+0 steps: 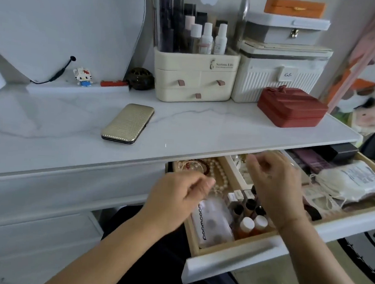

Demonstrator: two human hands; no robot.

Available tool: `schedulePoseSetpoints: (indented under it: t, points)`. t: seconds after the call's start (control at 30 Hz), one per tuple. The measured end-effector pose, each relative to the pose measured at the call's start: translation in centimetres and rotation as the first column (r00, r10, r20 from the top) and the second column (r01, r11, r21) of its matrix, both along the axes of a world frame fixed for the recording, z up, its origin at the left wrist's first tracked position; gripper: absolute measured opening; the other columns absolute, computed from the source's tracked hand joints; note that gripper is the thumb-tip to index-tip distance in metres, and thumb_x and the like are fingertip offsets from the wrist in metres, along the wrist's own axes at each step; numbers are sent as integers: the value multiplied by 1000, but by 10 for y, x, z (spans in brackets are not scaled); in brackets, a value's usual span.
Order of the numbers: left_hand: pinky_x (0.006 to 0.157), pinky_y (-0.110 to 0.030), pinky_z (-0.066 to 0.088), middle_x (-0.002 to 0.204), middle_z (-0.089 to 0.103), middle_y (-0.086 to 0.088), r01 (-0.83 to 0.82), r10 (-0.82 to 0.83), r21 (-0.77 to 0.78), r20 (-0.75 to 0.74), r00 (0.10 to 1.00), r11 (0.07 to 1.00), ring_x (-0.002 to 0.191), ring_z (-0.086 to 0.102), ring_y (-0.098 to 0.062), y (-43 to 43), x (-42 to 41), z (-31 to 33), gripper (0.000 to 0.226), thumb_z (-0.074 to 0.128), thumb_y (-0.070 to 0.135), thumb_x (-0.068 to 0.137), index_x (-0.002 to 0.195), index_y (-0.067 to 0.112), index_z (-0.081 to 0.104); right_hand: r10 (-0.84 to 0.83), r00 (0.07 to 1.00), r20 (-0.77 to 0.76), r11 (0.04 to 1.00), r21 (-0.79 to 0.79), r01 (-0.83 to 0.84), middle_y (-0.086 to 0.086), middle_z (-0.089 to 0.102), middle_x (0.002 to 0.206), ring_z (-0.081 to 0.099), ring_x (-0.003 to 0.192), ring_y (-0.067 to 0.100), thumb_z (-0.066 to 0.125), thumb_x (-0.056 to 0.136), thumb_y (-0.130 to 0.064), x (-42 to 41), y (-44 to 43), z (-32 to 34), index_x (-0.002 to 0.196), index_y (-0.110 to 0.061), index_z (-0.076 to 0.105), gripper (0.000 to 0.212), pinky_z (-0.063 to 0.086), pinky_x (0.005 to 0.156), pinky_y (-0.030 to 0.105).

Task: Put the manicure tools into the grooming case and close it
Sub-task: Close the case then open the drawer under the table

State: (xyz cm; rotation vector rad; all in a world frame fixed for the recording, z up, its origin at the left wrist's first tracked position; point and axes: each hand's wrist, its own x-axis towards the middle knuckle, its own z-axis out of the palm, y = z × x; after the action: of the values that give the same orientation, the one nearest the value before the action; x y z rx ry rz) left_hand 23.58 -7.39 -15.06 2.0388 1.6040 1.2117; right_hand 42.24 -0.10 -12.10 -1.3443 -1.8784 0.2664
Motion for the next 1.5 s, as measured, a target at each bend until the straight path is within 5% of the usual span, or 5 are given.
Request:
schedulePoseSetpoints:
  t: [0.17,0.37,0.77,0.97,1.5]
  points:
    - [106,-38,33,132,49,-5,-520,540,175,-94,836,836,126,41,-22,36,-81,16,70,39,65,80,126,14,52,459,888,-26,857,-252,-450,-5,55,120,52,111,10,53,89,-40,-101,75,23,115,-20,57,33,40,94,25]
    - [116,-45,17,156,12,-17,-746,657,-229,-362,661,625,143,14,-33,59,-140,24,110,43,83,66,147,14,15,558,819,-137,691,-470,-549,4,40,146,38,134,17,49,94,-36,-210,133,12,142,-13,33,56,30,107,28]
    - [93,-23,32,136,43,2,-441,418,-152,-161,894,884,123,40,-18,56,-104,27,91,75,48,65,141,24,33,410,863,-296,728,-464,-505,6,64,85,53,81,15,56,89,-21,-177,140,16,90,-1,68,23,42,82,31]
    - [97,-17,26,140,38,11,-113,99,-143,-100,990,983,125,35,-8,74,-32,33,89,77,44,68,143,28,31,164,806,-569,555,-622,-553,11,56,89,50,79,17,47,95,-11,-41,136,29,108,-3,63,22,49,66,27]
    - [110,-35,32,141,45,8,235,-4,-544,392,920,805,129,43,-10,86,81,20,77,63,54,76,141,21,39,-311,687,-657,637,-680,-362,9,55,79,53,70,17,49,94,-9,134,115,-6,95,-7,60,11,54,45,22]
